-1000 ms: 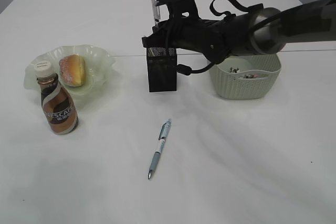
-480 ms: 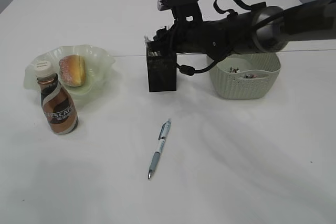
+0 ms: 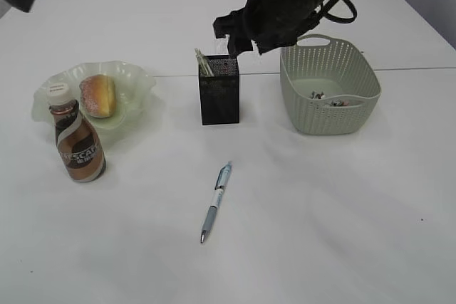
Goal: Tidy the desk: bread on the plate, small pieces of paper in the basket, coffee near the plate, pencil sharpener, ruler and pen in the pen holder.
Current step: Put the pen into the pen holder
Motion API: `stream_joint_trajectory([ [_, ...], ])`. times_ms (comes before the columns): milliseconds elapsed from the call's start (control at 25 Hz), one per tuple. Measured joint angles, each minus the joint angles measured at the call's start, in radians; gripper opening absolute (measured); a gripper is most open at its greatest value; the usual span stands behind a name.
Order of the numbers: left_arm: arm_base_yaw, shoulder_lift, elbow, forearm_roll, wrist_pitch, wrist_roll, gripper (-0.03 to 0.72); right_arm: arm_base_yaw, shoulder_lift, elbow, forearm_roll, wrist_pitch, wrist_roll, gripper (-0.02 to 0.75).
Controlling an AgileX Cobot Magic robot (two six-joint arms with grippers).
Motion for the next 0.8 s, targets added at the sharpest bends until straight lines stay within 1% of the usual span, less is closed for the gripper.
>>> stream_joint_trajectory([
  [80, -0.063, 0.008, 0.000, -0.016, -0.024, 0.000, 0.307, 0.000, -0.010, -0.043, 0.025, 0.170, 0.002, 0.414],
  [160, -0.105, 0.032, 0.000, -0.032, -0.028, -0.005, 0.307, 0.000, -0.016, -0.084, 0.053, 0.345, 0.004, 0.414],
  [280, -0.134, 0.083, 0.000, -0.061, -0.028, -0.024, 0.307, 0.000, -0.015, -0.152, 0.080, 0.532, 0.006, 0.414],
  [400, -0.138, 0.121, 0.000, -0.102, -0.026, -0.030, 0.307, 0.000, -0.015, -0.216, 0.081, 0.576, 0.006, 0.414],
  [520, -0.138, 0.147, 0.000, -0.146, -0.028, -0.032, 0.307, -0.003, -0.015, -0.265, 0.057, 0.584, 0.006, 0.414],
  [600, -0.138, 0.165, 0.000, -0.176, -0.032, -0.032, 0.307, -0.017, -0.016, -0.281, 0.062, 0.587, 0.006, 0.414],
  [720, -0.150, 0.193, 0.000, -0.194, -0.044, -0.034, 0.307, -0.065, -0.016, -0.286, 0.085, 0.590, 0.008, 0.414],
  [800, -0.168, 0.212, 0.000, -0.196, -0.049, -0.033, 0.307, -0.122, -0.016, -0.286, 0.101, 0.592, 0.008, 0.414],
])
